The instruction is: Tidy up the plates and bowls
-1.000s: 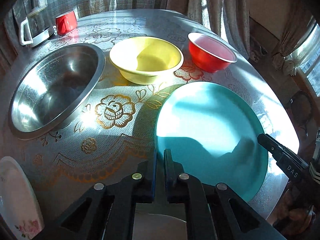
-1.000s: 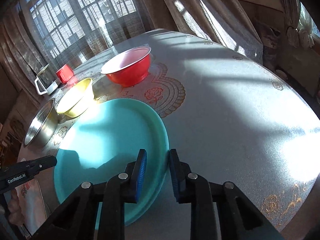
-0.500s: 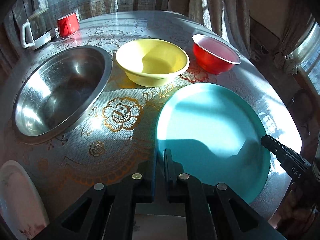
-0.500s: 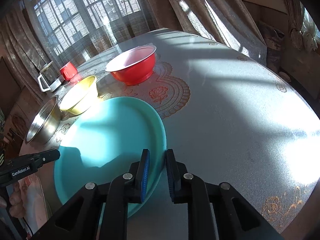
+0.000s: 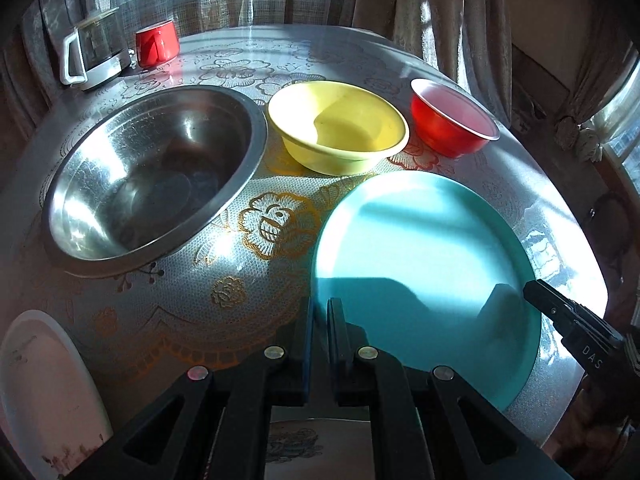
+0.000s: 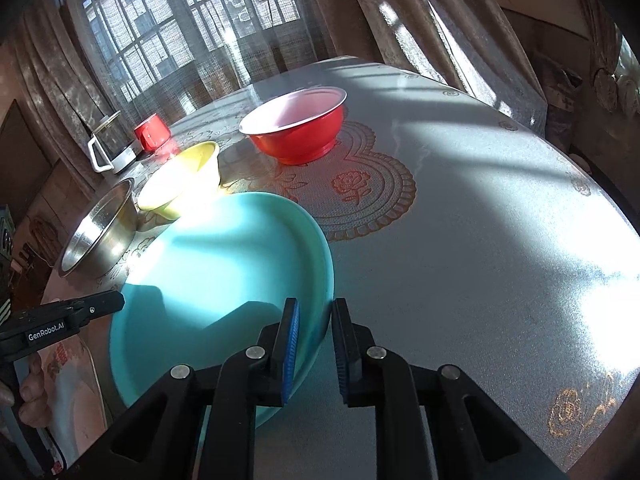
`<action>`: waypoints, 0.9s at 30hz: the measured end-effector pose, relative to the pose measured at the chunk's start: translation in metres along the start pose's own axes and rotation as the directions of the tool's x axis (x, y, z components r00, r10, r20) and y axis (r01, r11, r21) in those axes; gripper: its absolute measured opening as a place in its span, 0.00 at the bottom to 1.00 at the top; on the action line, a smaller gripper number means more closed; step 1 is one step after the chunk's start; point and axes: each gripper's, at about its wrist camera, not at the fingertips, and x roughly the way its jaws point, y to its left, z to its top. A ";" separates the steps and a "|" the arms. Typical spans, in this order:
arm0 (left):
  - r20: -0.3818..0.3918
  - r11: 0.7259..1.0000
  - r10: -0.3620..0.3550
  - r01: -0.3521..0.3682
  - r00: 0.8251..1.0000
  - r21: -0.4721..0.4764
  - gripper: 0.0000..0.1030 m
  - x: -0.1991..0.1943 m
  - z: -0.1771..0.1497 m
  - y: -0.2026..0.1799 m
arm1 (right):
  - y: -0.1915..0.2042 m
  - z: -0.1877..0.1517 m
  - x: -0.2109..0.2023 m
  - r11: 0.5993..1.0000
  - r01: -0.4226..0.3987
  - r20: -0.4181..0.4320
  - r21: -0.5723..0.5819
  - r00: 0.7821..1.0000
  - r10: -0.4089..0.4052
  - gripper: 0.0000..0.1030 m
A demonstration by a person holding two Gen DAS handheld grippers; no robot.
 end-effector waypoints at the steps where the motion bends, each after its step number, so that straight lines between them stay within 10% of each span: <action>1: 0.001 1.000 0.007 -0.007 1.000 0.003 0.07 0.000 -0.001 -0.001 | 0.000 0.000 0.000 1.000 0.001 0.001 -0.002 1.000 -0.001 0.16; 27: 0.004 0.997 0.066 -0.066 0.998 -0.036 0.08 -0.006 -0.014 0.003 | 0.020 -0.007 0.002 0.990 0.050 0.013 -0.131 0.999 -0.048 0.18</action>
